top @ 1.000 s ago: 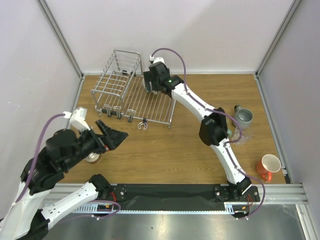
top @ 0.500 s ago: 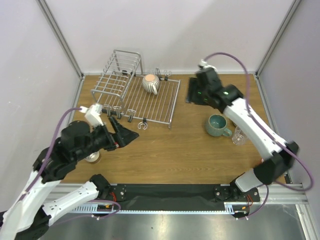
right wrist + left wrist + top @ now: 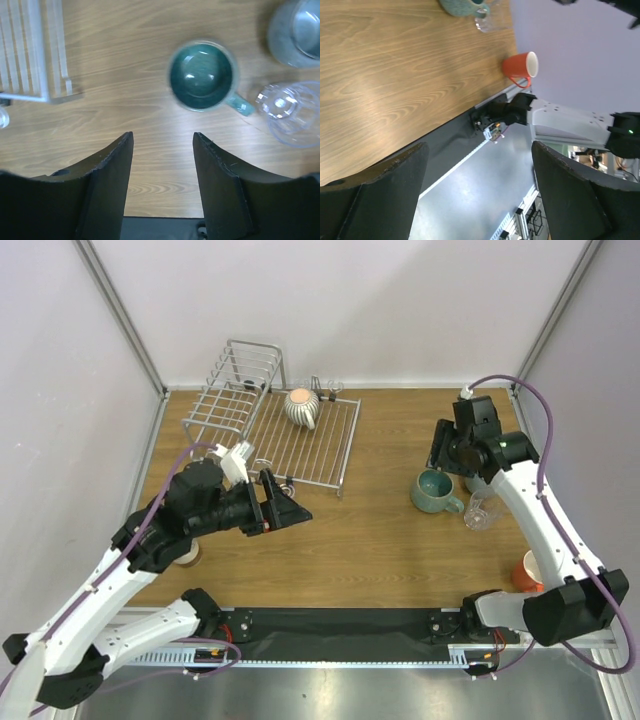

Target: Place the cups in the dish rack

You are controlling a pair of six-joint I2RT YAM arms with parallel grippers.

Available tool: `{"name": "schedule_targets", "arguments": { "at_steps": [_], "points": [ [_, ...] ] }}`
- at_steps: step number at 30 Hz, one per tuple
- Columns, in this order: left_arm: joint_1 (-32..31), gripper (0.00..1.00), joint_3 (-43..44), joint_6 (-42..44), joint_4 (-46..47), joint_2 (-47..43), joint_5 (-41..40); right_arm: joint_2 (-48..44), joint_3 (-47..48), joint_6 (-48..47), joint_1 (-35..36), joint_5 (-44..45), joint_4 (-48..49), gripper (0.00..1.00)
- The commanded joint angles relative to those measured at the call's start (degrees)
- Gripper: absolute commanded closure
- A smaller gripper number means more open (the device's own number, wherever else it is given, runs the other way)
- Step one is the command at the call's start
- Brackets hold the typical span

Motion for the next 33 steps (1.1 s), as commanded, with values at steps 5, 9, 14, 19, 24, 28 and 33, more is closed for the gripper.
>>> {"name": "schedule_targets", "arguments": {
  "at_steps": [5, 9, 14, 19, 24, 28, 33],
  "points": [
    [0.0, 0.11, -2.5, -2.7, 3.2, -4.3, 3.4, 3.5, -3.5, -3.1, -7.1, -2.7, 0.9, 0.43],
    [0.1, 0.11, -4.2, -4.5, 2.2, -6.9, 2.3, 5.9, -3.7, -4.4, -8.9, -2.3, 1.3, 0.42],
    [0.1, 0.12, -4.2, -4.2, -0.2, -7.0, 1.9, 7.5, -5.1, -5.9, -11.7, -2.9, 2.4, 0.42],
    [0.0, 0.13, -4.6, -4.1, -0.2, -5.9, 2.5, 8.9, -5.8, -7.0, -12.4, -4.1, 4.1, 0.42],
    [0.0, 0.14, -4.4, -3.4, -0.3, -3.7, 2.9, 11.8, -6.0, -7.1, -12.4, -5.2, 4.9, 0.42],
    [0.1, 0.15, -2.2, -2.4, -1.1, -0.9, 2.7, 12.5, -6.8, -7.2, -12.6, -4.9, 6.2, 0.42],
    [-0.1, 0.15, -0.7, -1.8, -0.4, 1.8, 3.4, 15.1, -6.6, -7.8, -12.8, -4.5, 6.9, 0.43]
  ]
}}
